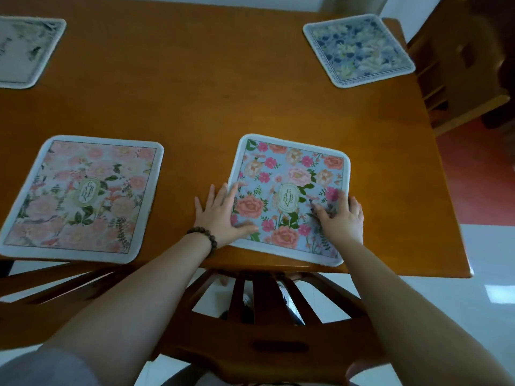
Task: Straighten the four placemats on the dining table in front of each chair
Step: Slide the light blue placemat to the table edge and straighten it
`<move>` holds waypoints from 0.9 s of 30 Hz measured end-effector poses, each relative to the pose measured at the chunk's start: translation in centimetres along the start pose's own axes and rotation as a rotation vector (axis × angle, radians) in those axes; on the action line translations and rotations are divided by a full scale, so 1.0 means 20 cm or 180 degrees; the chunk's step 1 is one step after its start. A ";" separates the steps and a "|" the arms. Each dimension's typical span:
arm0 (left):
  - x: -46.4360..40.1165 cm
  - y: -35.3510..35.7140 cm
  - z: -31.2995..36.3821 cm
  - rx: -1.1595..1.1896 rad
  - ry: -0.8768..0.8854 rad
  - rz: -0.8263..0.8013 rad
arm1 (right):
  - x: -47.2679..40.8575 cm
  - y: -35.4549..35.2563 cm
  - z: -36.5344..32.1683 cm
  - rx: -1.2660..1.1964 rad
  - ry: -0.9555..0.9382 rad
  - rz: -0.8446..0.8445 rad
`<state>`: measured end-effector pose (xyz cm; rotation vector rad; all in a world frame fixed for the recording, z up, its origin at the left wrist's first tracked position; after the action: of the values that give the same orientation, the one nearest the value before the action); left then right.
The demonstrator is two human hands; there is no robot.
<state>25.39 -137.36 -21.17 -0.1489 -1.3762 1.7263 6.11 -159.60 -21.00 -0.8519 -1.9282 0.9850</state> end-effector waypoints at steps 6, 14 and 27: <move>0.14 0.09 -0.05 -0.0290 -0.0069 -0.0070 | 0.10 0.02 0.14 -0.0061 0.0150 -0.0182; 0.26 0.10 -0.04 -0.0211 -0.0004 -0.0312 | 0.15 0.07 0.02 -0.0095 -0.0425 -0.0475; 0.32 0.14 -0.10 -0.0731 -0.0858 -0.0456 | 0.35 0.07 0.18 0.0762 -0.0215 -0.0781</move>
<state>21.24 -131.50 -21.64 0.0578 -1.7386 1.5060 0.07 -154.45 -21.28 -0.4394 -1.8707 1.0777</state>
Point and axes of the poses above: each hand's wrist, its own x-axis away from the middle knuckle, its own y-axis out of the palm, z = x × y, the point moved 5 cm from there along -x, towards the middle knuckle
